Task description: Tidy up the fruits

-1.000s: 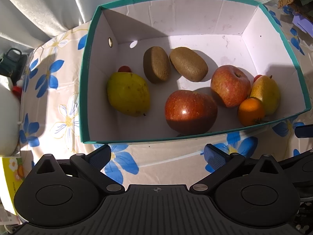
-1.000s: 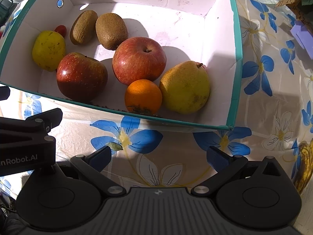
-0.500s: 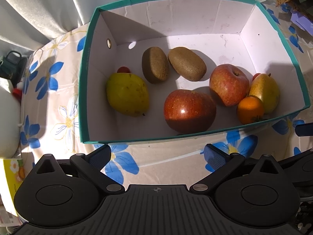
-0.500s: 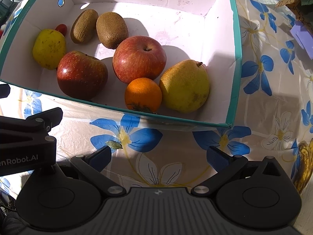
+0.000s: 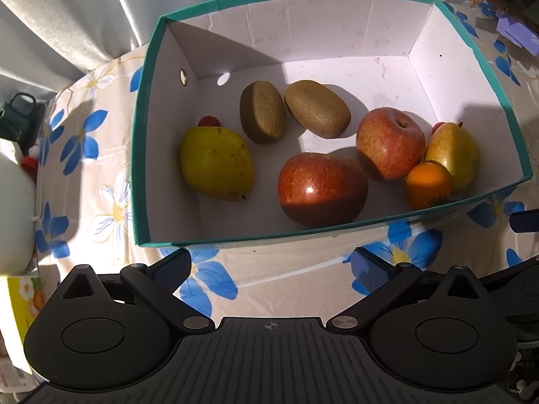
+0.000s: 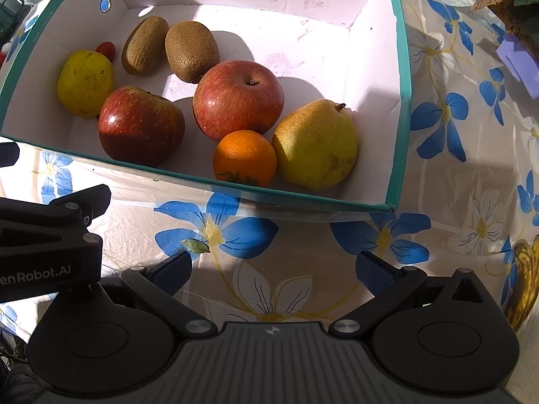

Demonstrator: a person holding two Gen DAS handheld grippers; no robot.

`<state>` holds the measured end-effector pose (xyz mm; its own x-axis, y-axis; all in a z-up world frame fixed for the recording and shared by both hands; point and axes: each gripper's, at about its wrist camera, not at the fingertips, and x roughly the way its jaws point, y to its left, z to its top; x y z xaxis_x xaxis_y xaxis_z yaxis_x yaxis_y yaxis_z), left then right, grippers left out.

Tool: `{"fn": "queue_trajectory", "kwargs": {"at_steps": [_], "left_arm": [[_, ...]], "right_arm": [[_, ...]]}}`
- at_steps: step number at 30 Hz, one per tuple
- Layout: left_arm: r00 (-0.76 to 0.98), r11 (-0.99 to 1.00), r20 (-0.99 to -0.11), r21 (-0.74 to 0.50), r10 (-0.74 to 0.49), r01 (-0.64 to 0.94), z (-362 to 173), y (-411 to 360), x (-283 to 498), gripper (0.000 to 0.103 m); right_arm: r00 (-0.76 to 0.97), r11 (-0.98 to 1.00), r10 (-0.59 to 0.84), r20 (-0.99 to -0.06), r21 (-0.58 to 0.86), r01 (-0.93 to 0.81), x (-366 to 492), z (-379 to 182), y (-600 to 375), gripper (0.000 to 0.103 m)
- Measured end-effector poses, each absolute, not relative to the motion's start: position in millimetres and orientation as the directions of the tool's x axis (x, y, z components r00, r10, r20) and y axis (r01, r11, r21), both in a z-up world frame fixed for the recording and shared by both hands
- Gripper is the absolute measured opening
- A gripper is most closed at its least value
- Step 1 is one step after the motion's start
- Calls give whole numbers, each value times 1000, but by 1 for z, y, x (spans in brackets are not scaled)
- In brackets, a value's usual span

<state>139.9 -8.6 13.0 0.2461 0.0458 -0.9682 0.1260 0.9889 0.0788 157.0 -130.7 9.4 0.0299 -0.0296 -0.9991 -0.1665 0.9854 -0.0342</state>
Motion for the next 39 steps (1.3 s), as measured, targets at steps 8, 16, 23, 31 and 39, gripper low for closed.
{"fn": "queue_trajectory", "kwargs": {"at_steps": [8,16,23,31,39], "left_arm": [[244,988,-969,80,46,133,13,-10,139,103],[241,988,-969,78,43,135,12,-11,139,103],[237,988,-971,76,42,136,11,-11,140,103],[234,987,-972,73,39,140,10,-14,140,103],[228,987,-973,69,34,148,9,-14,140,103]], "right_arm": [[30,986,-28,-999,-32,-161,156,10,-133,103],[27,987,-28,-999,-32,-159,156,10,-133,103],[28,987,-28,-999,-32,-158,156,9,-134,103],[28,987,-35,-999,-39,-158,155,8,-135,103],[26,987,-39,-999,-42,-155,154,9,-136,103]]}}
